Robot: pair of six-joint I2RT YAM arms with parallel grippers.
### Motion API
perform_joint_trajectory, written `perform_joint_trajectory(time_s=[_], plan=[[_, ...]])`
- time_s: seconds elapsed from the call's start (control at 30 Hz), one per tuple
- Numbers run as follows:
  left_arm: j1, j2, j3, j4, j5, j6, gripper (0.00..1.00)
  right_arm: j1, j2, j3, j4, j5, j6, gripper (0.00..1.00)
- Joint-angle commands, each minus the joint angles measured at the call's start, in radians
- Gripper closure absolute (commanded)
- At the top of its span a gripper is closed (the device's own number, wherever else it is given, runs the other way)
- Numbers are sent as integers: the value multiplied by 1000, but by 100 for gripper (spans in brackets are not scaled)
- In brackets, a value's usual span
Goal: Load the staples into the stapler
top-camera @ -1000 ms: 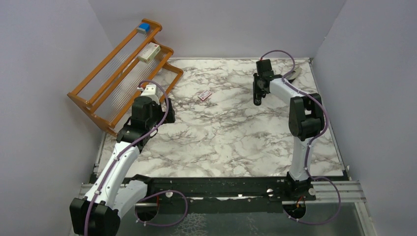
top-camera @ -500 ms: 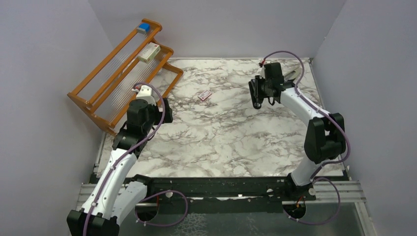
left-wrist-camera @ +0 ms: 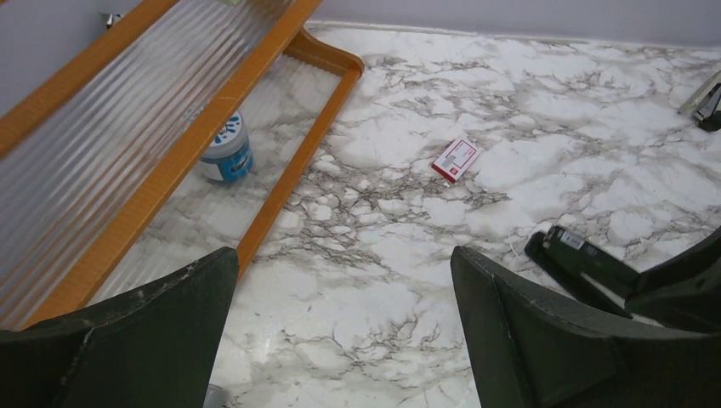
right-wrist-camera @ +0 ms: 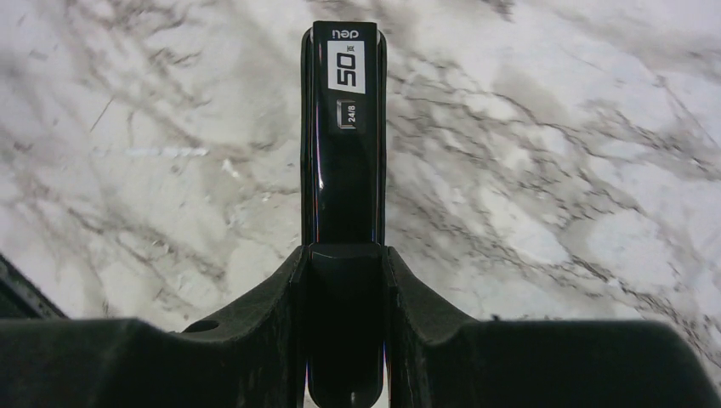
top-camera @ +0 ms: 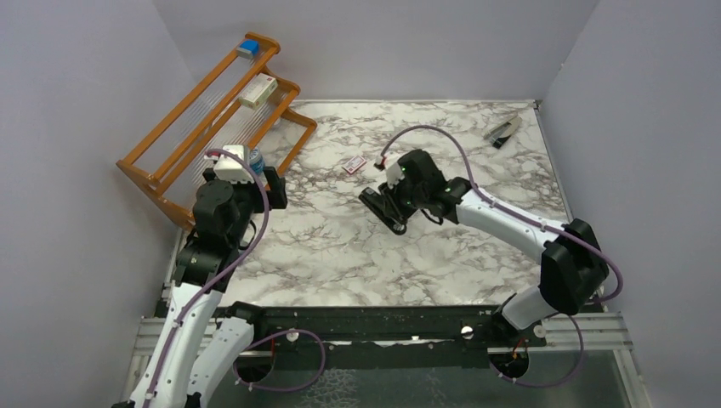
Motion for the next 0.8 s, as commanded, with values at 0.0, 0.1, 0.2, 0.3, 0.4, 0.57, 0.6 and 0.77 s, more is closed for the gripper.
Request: perform_joint_trajectory(time_s=[0.0, 0.1, 0.2, 0.3, 0.4, 0.57, 0.6, 0.77], plan=[[-2, -40, 44, -49, -10, 54, 1, 138, 9, 7, 16, -23, -119, 99], [-2, -59, 38, -51, -12, 65, 1, 213, 51, 9, 21, -4, -171, 99], [-2, -70, 36, -52, -9, 72, 1, 264, 89, 17, 27, 17, -235, 99], [-2, -71, 30, -55, -2, 73, 1, 288, 135, 40, 20, 22, -293, 99], [-3, -77, 17, -57, 8, 67, 1, 299, 175, 60, 21, 27, -327, 99], [-3, -88, -3, -63, 26, 51, 1, 303, 223, 66, 36, 15, -350, 96], [-3, -87, -4, -65, 27, 50, 1, 304, 231, 65, 38, 12, -352, 95], [-3, -82, -15, -66, 32, 41, 1, 304, 224, 49, 60, 10, -340, 73]])
